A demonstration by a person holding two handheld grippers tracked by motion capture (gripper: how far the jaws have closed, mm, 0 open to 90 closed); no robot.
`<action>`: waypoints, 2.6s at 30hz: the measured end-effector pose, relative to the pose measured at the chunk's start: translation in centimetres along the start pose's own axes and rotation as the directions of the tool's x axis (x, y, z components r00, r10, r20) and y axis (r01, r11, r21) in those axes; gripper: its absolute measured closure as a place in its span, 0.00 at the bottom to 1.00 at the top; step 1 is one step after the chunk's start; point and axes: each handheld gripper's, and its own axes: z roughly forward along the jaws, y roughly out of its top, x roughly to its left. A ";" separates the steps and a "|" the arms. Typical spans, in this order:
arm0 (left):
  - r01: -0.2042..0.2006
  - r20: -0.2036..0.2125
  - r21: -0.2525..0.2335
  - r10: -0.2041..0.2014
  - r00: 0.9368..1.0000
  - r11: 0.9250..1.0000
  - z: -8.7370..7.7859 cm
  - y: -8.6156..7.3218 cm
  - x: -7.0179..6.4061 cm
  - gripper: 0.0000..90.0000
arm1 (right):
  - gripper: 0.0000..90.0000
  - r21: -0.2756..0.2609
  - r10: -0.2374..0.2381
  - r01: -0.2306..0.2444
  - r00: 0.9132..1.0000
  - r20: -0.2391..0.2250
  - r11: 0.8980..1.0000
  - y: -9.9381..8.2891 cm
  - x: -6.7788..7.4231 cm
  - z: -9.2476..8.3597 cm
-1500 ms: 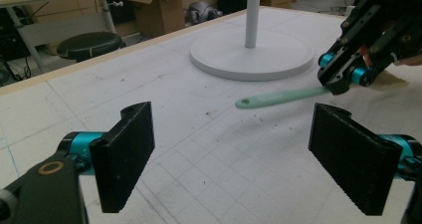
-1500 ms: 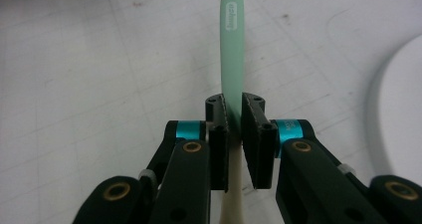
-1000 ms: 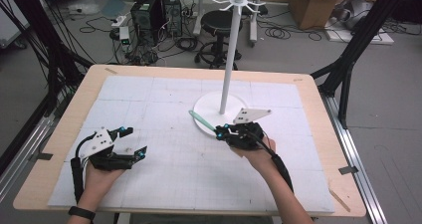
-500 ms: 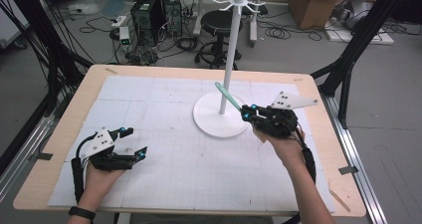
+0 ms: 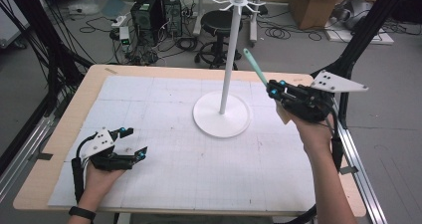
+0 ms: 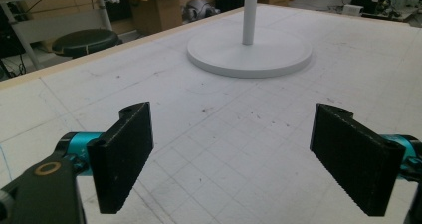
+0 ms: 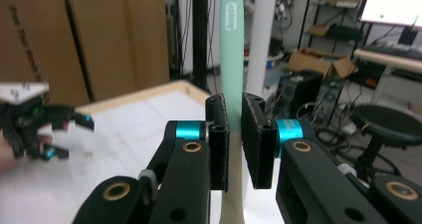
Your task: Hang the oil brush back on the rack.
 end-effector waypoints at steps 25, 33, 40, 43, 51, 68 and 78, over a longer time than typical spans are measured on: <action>-0.002 0.007 -0.004 0.002 1.000 1.000 0.0 0.0 0.0 0.20 | 0.92 -0.148 0.035 -0.025 0.997 0.063 0.989 4.5 -1.1 -0.1; -0.003 0.007 -0.005 0.003 1.000 1.000 -0.1 0.0 -0.1 0.20 | 0.92 -0.141 0.032 -0.022 0.997 0.072 0.990 4.5 -1.1 0.7; -0.005 0.010 -0.004 0.005 1.000 1.000 0.0 0.0 -0.1 0.20 | 0.92 -0.134 0.035 -0.025 0.997 0.075 0.991 4.4 -1.2 1.0; -0.005 0.010 -0.004 0.005 1.000 1.000 0.0 0.0 -0.1 0.20 | 0.92 -0.130 0.037 -0.027 0.996 0.075 0.991 4.4 -1.2 1.3; -0.004 0.012 -0.002 0.004 1.000 1.000 0.0 0.0 -0.1 0.20 | 0.92 -0.118 0.038 -0.028 0.996 0.079 0.993 4.4 -1.2 2.2; 0.001 0.018 0.000 -0.001 1.000 1.000 0.0 -0.1 -0.1 0.20 | 0.91 -0.052 0.054 -0.050 0.997 0.063 0.997 4.3 -1.4 4.4; -0.001 0.021 0.001 0.001 1.000 1.000 0.0 -0.1 -0.2 0.20 | 0.68 0.004 0.034 -0.034 0.999 0.037 0.999 4.2 -1.0 5.6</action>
